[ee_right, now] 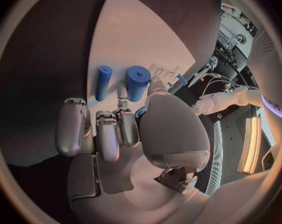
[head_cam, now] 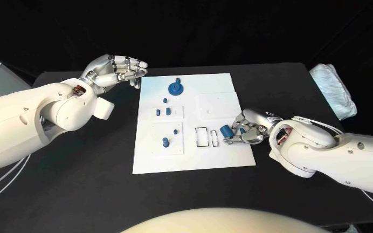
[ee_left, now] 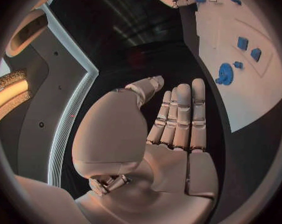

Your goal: Assemble the parts on the task board

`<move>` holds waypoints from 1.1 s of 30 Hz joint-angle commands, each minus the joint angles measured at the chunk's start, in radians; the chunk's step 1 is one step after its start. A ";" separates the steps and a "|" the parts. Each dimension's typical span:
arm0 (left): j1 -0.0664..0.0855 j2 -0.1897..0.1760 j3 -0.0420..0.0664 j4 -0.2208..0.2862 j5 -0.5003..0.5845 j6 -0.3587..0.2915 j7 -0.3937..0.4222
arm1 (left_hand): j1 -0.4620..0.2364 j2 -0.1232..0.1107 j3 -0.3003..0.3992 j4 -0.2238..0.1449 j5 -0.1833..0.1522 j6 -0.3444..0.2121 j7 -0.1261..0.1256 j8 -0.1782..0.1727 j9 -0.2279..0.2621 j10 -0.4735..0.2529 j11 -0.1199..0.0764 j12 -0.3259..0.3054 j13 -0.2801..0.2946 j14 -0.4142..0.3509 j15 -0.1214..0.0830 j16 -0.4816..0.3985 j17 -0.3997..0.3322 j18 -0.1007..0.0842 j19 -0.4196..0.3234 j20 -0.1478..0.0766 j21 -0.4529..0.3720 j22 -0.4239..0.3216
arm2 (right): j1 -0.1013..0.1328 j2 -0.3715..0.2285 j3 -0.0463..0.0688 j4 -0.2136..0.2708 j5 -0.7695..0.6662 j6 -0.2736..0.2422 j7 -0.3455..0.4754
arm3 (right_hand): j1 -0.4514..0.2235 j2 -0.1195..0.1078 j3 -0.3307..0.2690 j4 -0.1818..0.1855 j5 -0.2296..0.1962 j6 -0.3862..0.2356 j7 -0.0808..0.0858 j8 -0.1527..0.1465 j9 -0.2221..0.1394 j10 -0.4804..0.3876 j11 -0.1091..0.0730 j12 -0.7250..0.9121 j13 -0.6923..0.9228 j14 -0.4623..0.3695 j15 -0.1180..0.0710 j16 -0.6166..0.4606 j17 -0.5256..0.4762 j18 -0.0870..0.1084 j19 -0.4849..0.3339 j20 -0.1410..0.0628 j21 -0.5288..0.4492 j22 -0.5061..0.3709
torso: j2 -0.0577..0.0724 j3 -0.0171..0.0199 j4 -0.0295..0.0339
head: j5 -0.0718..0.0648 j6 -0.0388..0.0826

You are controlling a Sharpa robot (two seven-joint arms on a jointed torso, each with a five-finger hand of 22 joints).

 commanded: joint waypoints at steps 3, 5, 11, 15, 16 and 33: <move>0.000 -0.002 0.001 0.005 0.002 0.020 0.006 | -0.011 0.005 -0.006 0.006 0.004 -0.011 0.001 0.006 -0.002 -0.009 0.003 0.007 0.002 -0.003 0.005 0.004 -0.002 0.014 0.003 0.006 -0.007 -0.003 | -0.012 0.022 -0.002 -0.014 -0.017 0.015 -0.034 | -0.019 0.004 -0.001 0.000 0.001 0.012 -0.001 0.008 -0.003 0.008 -0.001 0.003 0.094 0.095 -0.007 0.005 0.212 -0.013 0.011 -0.005 0.007 0.005 | 0.000 0.0003 -0.0016 | 0.004 -0.002; 0.000 -0.002 0.001 0.006 0.002 0.022 0.004 | -0.011 0.005 -0.006 0.006 0.004 -0.011 0.001 0.006 -0.002 -0.009 0.003 0.007 0.002 -0.003 0.005 0.004 -0.002 0.014 0.003 0.006 -0.007 -0.003 | -0.015 0.031 -0.002 -0.019 -0.018 0.016 -0.045 | -0.021 0.005 0.000 0.000 0.003 0.014 -0.002 0.012 -0.002 0.009 -0.002 0.004 0.096 0.095 -0.008 0.006 0.215 -0.014 0.012 -0.006 0.011 0.009 | -0.001 0.0000 -0.0012 | 0.004 -0.002; 0.000 -0.003 0.001 0.008 0.002 0.025 0.002 | -0.011 0.005 -0.006 0.006 0.004 -0.012 0.001 0.006 -0.002 -0.010 0.003 0.007 0.002 -0.004 0.005 0.005 -0.002 0.014 0.003 0.006 -0.008 -0.003 | -0.019 0.046 -0.002 -0.031 -0.026 0.029 -0.076 | 0.051 0.032 0.027 -0.005 0.098 0.009 -0.008 0.034 0.003 0.013 -0.008 0.003 0.105 0.097 -0.013 0.008 0.222 -0.015 0.012 -0.011 0.019 0.021 | -0.001 -0.0009 -0.0007 | 0.002 -0.003; 0.000 -0.004 0.001 0.008 0.002 0.024 0.001 | -0.011 0.005 -0.006 0.006 0.004 -0.012 0.001 0.006 -0.002 -0.010 0.003 0.007 0.002 -0.004 0.005 0.005 -0.002 0.014 0.003 0.006 -0.008 -0.003 | -0.020 0.046 -0.001 -0.030 -0.013 0.016 -0.082 | 0.170 0.049 0.093 -0.008 0.119 0.003 -0.011 0.039 -0.003 0.015 -0.011 0.001 0.112 0.098 -0.016 0.010 0.228 -0.017 0.013 -0.014 0.026 0.032 | -0.001 -0.0008 -0.0013 | 0.002 -0.003; 0.000 -0.004 0.001 0.008 0.002 0.024 0.001 | -0.011 0.005 -0.006 0.006 0.004 -0.012 0.001 0.006 -0.002 -0.010 0.003 0.007 0.002 -0.004 0.005 0.005 -0.002 0.014 0.003 0.006 -0.008 -0.003 | -0.020 0.045 -0.001 -0.030 -0.007 0.010 -0.081 | 0.174 0.050 0.101 -0.007 0.116 0.004 -0.011 0.040 -0.004 0.016 -0.012 0.001 0.112 0.098 -0.016 0.010 0.229 -0.017 0.013 -0.014 0.028 0.034 | -0.001 -0.0007 -0.0014 | 0.002 -0.003; 0.000 0.000 0.001 0.001 0.002 0.022 -0.003 | -0.014 0.006 -0.006 0.010 0.005 -0.012 0.001 0.008 -0.003 -0.014 0.004 0.009 0.002 -0.005 0.006 0.005 -0.003 0.014 0.002 0.007 -0.010 -0.005 | 0.030 0.015 0.000 0.032 0.300 -0.220 0.065 | 0.098 0.090 0.171 -0.005 0.106 0.059 -0.040 0.083 -0.005 0.069 -0.037 0.065 0.188 0.104 -0.037 0.019 0.253 -0.027 0.030 -0.031 0.075 0.083 | -0.003 -0.0017 -0.0003 | -0.001 0.005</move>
